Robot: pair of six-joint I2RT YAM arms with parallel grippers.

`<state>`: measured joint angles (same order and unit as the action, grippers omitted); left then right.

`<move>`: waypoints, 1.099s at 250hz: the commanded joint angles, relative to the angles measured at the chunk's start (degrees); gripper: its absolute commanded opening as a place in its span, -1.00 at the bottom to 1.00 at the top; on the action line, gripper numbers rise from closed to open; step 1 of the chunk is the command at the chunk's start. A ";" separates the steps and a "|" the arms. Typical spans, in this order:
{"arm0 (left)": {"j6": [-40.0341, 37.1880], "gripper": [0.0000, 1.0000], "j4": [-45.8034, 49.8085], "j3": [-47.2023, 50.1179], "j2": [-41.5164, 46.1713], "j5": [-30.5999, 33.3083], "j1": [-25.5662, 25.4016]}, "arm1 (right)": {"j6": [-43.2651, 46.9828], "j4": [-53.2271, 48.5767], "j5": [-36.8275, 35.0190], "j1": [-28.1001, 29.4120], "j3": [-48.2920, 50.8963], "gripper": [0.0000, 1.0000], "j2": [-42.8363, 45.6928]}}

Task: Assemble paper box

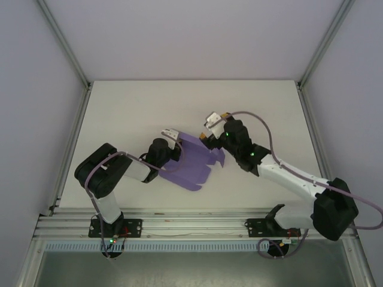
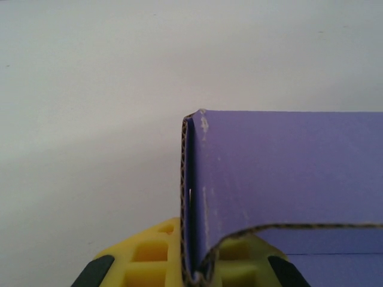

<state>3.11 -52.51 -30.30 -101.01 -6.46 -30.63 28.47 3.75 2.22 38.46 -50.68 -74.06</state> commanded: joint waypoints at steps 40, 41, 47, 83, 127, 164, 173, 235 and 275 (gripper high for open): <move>-0.28 -1.00 -0.45 0.89 -0.88 -3.42 -0.35 | -14.76 -15.11 13.40 -1.94 -19.19 0.74 -19.38; -0.25 -1.00 -0.42 0.92 -0.91 -3.40 -0.33 | -14.71 -15.10 13.50 -1.96 -19.37 0.74 -19.59; -0.20 -1.00 -0.40 0.95 -0.88 -3.41 -0.26 | -14.39 -15.14 14.23 -1.95 -20.15 0.73 -20.96; 0.49 -1.00 -0.32 0.98 -1.11 -2.69 -0.31 | -12.72 -15.23 18.69 -1.86 -22.52 0.66 -26.30; 2.43 -0.88 -2.18 1.79 -0.93 -1.64 -0.29 | -10.83 -16.21 18.62 -1.89 -20.67 0.61 -29.17; 4.31 -0.69 -2.24 1.30 -0.94 0.20 0.20 | -9.41 -17.04 17.86 -1.86 -17.80 0.56 -30.09; 4.90 -0.58 -2.37 1.17 -0.90 -0.16 0.55 | -9.22 -17.11 17.90 -1.84 -17.15 0.55 -30.08; 6.11 -0.43 -2.71 -1.14 -3.24 -0.56 1.61 | -9.23 -15.74 18.69 -1.89 -14.82 0.53 -30.18; 6.01 -0.81 -5.93 -2.10 -4.96 -0.25 1.70 | -9.53 -16.52 18.77 -1.97 -15.29 0.53 -30.70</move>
<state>8.51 -55.22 -30.79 -104.20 -8.38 -29.63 17.37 -5.10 22.50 36.32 -68.60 -102.06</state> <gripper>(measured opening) 0.163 0.764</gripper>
